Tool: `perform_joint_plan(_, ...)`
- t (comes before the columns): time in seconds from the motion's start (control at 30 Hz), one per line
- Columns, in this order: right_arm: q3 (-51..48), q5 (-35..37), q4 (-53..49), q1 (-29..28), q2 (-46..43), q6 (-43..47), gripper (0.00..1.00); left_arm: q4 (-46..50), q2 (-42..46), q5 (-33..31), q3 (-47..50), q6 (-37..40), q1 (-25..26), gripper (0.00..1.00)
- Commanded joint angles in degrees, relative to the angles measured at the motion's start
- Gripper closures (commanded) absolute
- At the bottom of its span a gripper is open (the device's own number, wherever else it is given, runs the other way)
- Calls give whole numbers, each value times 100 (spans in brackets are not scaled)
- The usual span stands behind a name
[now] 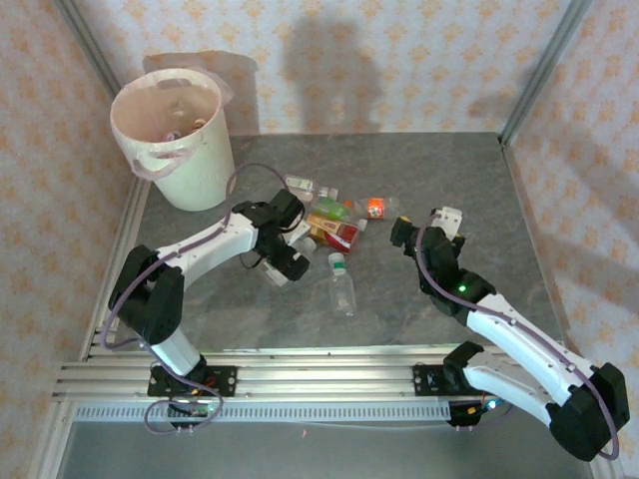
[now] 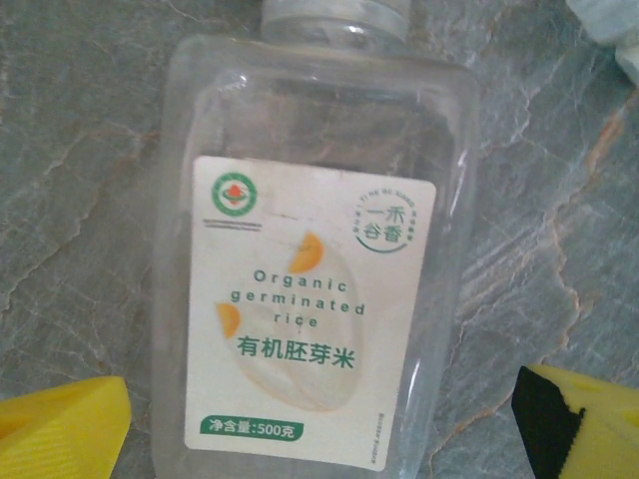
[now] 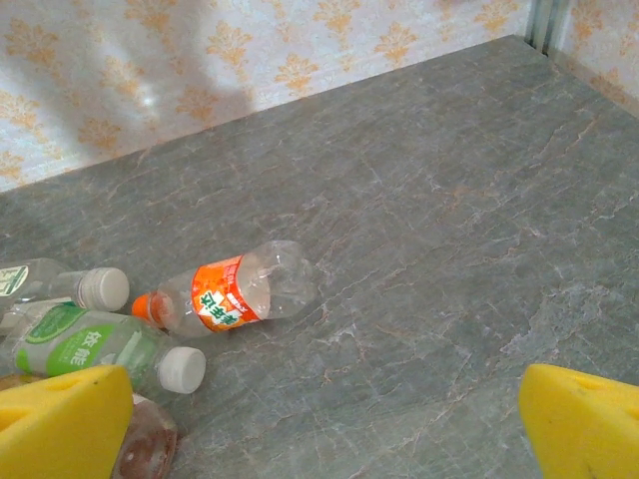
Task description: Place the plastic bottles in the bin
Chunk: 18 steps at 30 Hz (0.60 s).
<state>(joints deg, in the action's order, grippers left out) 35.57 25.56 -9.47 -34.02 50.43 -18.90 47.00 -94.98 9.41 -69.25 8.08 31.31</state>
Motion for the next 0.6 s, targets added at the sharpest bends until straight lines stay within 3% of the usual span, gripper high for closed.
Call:
perform_joint_plan(0.0,6,133,-54,16,2,-32,1,265,-159,-143,-9,250,7,0)
perform_joint_plan(0.57,-42,202,-164,13,-138,-7,1,336,-863,-552,-43,349,147,3)
